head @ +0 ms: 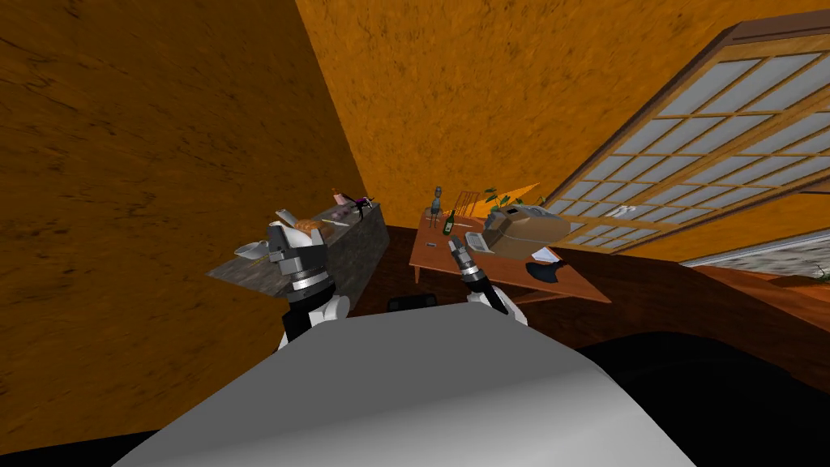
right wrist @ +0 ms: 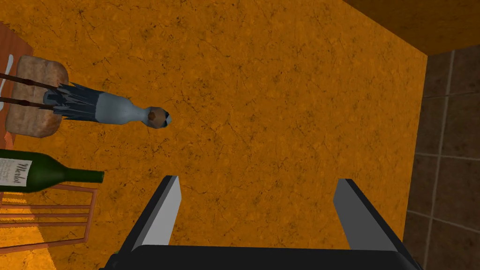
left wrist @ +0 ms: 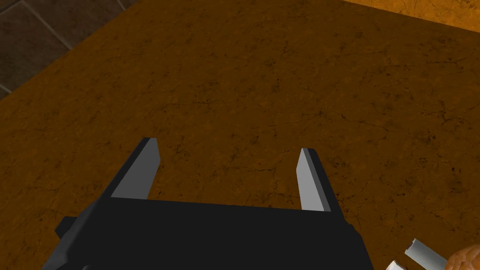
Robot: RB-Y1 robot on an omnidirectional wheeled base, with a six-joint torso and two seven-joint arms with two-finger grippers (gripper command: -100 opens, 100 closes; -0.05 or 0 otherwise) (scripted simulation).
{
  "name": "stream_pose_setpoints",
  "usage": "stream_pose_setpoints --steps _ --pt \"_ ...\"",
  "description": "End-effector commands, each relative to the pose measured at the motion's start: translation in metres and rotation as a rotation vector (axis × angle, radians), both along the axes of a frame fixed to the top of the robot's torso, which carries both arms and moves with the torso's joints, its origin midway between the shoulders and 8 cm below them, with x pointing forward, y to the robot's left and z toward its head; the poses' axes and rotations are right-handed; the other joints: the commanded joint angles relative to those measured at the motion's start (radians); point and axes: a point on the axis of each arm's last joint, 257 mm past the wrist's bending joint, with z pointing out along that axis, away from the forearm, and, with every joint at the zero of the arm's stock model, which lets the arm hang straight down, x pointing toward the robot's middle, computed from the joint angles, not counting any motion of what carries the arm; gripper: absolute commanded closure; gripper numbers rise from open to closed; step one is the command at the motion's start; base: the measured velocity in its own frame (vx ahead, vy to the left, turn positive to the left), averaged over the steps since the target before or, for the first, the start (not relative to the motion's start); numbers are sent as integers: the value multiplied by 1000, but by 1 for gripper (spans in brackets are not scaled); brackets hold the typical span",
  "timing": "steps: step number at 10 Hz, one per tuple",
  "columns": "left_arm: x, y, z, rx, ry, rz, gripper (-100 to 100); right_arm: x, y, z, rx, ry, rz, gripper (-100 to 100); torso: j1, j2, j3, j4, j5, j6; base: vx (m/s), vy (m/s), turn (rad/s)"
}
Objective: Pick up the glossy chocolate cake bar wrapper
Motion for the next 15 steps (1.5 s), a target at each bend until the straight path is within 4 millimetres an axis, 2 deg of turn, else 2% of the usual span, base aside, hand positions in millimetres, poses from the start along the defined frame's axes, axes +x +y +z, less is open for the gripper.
stream_pose_setpoints --steps 1,2,4,5,7,8,11,12,15 --pt "0 0 0 0 0 0 0 -4 7 -35 -80 78 17 -100 0 0 0 0 0 0 -48 132 238" --pt "0 0 0 0 0 0 0 -4 7 -36 -95 80 24 -100 1 0 0 0 0 0 -42 106 96" --pt "0 0 0 0 0 0 0 -12 9 -83 -208 183 51 -100 0 0 0 0 0 0 -32 150 228" --pt "0 0 0 0 0 0 0 -13 8 -84 -223 185 57 -100 4 0 0 0 1 0 -16 127 56" --pt "0 0 0 0 0 0 0 -28 6 -132 -344 284 88 -100 -1 -1 0 0 0 0 -19 109 225" --pt "0 0 0 0 0 0 0 -28 5 -133 -357 286 94 -100 0 -1 -1 0 0 0 1 101 91" --pt "0 0 0 0 0 0 0 -62 -11 -203 -549 430 152 -100 0 -2 -1 0 0 0 7 113 228" --pt "0 0 0 0 0 0 0 -62 -13 -204 -563 429 155 -100 0 -2 -1 0 0 1 5 83 84" --pt "0 0 0 0 0 0 0 -106 -41 -264 -766 553 227 -100 -1 -3 -2 -1 0 0 32 98 226"
